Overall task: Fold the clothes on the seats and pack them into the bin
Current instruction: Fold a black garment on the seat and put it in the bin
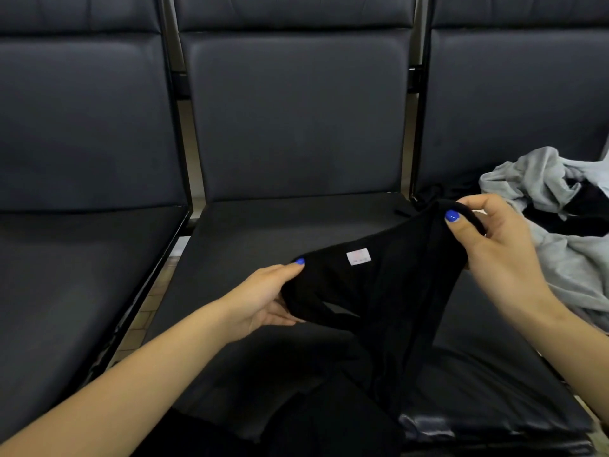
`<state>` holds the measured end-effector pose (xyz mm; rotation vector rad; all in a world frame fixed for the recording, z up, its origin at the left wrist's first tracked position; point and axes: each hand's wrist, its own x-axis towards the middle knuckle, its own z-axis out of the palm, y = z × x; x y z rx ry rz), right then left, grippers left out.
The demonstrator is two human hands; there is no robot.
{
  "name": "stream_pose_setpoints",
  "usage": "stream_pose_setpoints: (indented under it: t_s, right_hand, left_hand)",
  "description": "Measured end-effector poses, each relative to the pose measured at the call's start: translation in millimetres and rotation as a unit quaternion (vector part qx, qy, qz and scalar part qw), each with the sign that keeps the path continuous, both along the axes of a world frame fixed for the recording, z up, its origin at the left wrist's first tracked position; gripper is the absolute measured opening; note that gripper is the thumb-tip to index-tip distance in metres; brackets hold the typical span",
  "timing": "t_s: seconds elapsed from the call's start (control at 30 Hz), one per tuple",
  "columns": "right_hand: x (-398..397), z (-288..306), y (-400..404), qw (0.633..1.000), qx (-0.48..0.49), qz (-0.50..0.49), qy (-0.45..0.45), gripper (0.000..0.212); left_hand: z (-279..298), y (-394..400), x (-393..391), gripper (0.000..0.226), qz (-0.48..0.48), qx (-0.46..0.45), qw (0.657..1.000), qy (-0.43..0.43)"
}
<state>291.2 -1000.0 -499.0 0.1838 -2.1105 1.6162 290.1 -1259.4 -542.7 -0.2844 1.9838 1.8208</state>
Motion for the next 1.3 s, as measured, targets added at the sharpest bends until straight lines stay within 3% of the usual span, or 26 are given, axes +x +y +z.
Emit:
stream_pose_setpoints:
  t_s: [0.1, 0.2, 0.33, 0.4, 0.5, 0.6, 0.67, 0.73, 0.8, 1.07, 1.2, 1.3]
  right_hand:
    - [4, 1, -1, 1.000, -0.015, 0.009, -0.015, 0.027]
    - [5, 3, -1, 1.000, 0.002, 0.008, -0.028, 0.019]
    - [7, 5, -5, 0.998, -0.009, 0.022, -0.051, 0.016]
    - [8, 4, -7, 0.996, -0.025, 0.049, -0.068, 0.015]
    - [9, 3, -11, 0.986, -0.055, 0.118, -0.106, 0.016]
    - [9, 0, -14, 0.976, -0.034, 0.163, -0.140, 0.020]
    - [9, -1, -15, 0.971, -0.036, 0.178, -0.155, 0.022]
    - [10, -1, -15, 0.969, -0.037, 0.187, -0.158, 0.022]
    - [10, 0, -14, 0.968, -0.039, 0.192, -0.154, 0.022]
    - [14, 1, -11, 0.968, -0.007, 0.201, -0.153, 0.019]
    - [9, -2, -4, 0.974, -0.005, 0.174, -0.148, 0.014]
    - [5, -6, 2, 0.978, 0.026, 0.149, -0.141, 0.012]
  left_hand:
    - [1, -1, -2, 0.038, 0.037, 0.055, 0.997, -0.027]
    - [6, -2, -2, 0.024, 0.069, 0.104, 0.991, -0.044]
    - [6, -2, -2, 0.013, 0.021, 0.114, 0.992, -0.042]
    - [1, 1, 0, 0.004, -0.014, 0.075, 0.997, -0.015]
    - [-8, 5, 4, 0.014, -0.080, -0.046, 0.994, 0.054]
    - [-23, 12, 5, 0.030, -0.170, -0.270, 0.931, 0.177]
    - [-35, 18, 3, 0.054, -0.201, -0.344, 0.893, 0.207]
    - [-42, 24, -2, 0.068, -0.191, -0.343, 0.896, 0.208]
    - [-45, 27, -10, 0.069, -0.175, -0.337, 0.900, 0.215]
    - [-55, 20, -26, 0.038, -0.186, -0.334, 0.891, 0.245]
    - [-55, 18, -30, 0.010, -0.171, -0.277, 0.915, 0.238]
    - [-50, 18, -29, 0.014, -0.132, -0.187, 0.947, 0.225]
